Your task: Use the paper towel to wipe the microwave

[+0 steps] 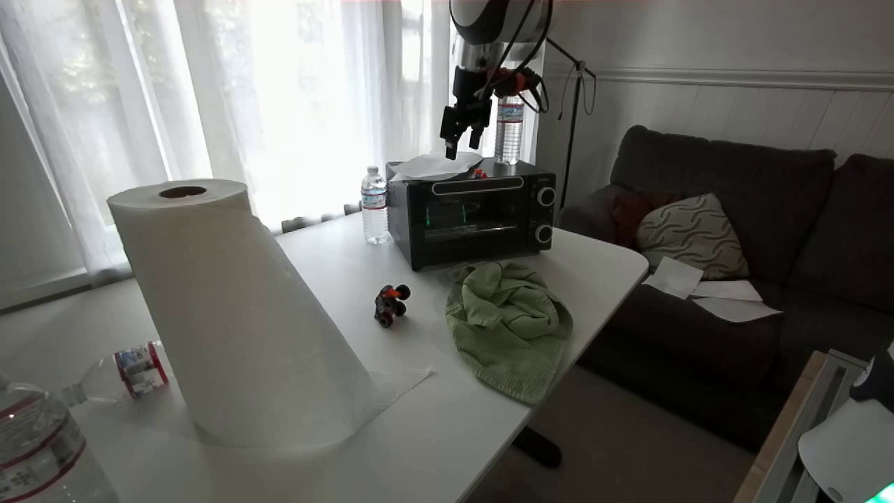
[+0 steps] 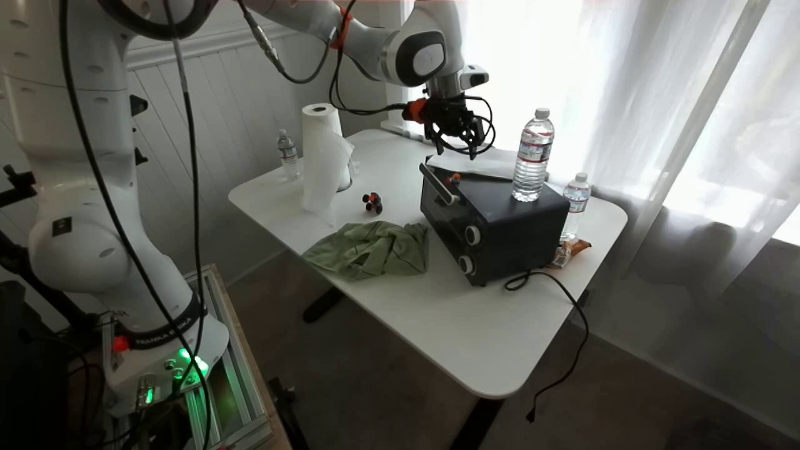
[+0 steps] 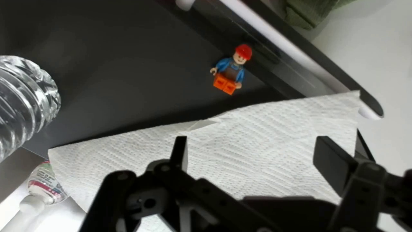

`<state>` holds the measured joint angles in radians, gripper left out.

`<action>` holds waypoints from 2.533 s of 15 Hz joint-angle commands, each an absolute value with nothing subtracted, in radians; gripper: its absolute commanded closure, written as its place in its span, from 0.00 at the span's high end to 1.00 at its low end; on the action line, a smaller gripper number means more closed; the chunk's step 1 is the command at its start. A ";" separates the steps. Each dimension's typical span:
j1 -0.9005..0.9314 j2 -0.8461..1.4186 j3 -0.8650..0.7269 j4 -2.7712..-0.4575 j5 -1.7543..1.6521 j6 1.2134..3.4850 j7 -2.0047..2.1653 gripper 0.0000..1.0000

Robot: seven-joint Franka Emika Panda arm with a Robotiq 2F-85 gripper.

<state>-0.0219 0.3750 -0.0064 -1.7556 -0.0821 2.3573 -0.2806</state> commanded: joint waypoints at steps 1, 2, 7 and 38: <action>-0.029 0.447 0.005 -1.690 -0.071 2.404 -0.247 1.00; -0.032 0.461 0.007 -1.681 -0.066 2.417 -0.243 1.00; -0.051 0.517 0.023 -1.664 -0.038 2.501 -0.258 0.71; -0.060 0.600 0.079 -1.586 0.018 2.560 -0.291 0.03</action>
